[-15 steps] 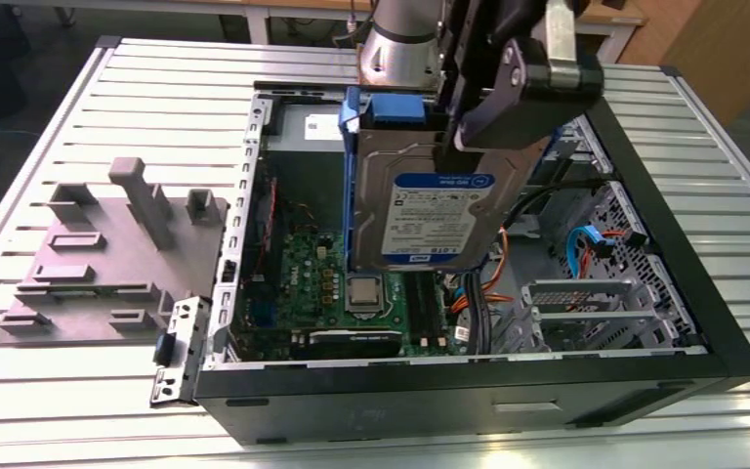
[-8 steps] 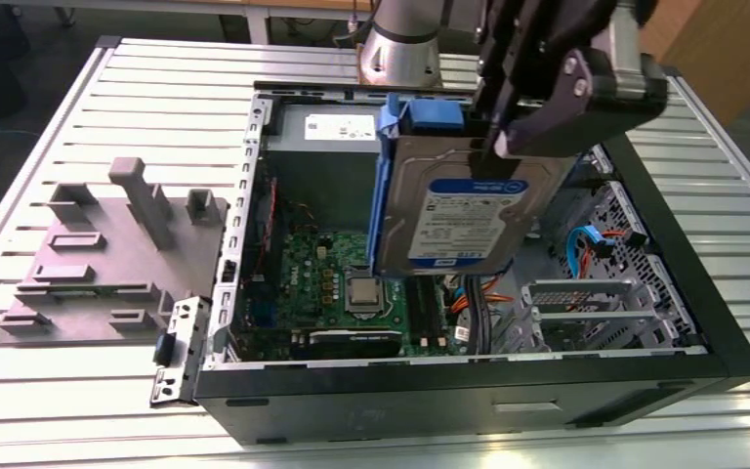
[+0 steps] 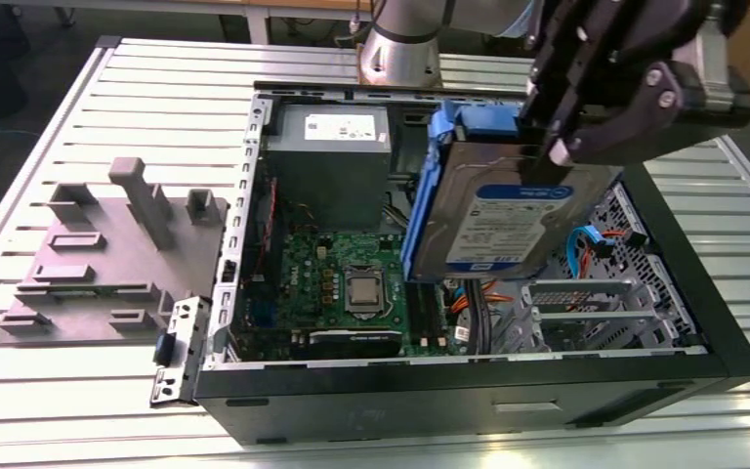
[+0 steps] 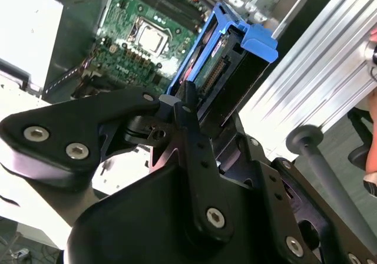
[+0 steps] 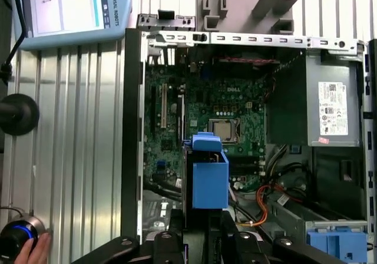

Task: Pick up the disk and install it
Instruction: 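Pick up the disk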

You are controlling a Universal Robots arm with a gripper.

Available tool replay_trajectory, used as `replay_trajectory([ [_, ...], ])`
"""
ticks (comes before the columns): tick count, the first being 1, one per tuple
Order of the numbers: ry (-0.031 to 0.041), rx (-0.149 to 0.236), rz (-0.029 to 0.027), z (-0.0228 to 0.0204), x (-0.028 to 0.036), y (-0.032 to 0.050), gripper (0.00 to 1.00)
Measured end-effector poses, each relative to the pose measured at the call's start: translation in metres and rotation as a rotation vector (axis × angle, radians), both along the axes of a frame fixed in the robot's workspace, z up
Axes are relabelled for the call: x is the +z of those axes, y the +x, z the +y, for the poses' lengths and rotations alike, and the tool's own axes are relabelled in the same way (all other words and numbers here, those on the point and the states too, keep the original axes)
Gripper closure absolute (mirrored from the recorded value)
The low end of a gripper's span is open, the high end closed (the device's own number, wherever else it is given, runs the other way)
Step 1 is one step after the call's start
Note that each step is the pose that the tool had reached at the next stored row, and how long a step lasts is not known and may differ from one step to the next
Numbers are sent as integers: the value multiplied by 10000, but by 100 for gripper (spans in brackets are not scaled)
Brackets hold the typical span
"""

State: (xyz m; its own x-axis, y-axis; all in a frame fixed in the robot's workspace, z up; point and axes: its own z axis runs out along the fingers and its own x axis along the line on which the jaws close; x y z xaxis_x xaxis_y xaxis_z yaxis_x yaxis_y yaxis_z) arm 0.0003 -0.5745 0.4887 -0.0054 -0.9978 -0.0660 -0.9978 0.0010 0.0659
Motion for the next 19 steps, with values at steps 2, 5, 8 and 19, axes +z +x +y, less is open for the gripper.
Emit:
replay_trajectory([
  [2, 0, 1, 15, -6, -2, 83, 65],
  [5, 0, 0, 36, -16, -5, 210, 65],
  [8, 0, 0, 59, -25, -9, 346, 65],
  [19, 1, 2, 142, -55, -22, 829, 65],
])
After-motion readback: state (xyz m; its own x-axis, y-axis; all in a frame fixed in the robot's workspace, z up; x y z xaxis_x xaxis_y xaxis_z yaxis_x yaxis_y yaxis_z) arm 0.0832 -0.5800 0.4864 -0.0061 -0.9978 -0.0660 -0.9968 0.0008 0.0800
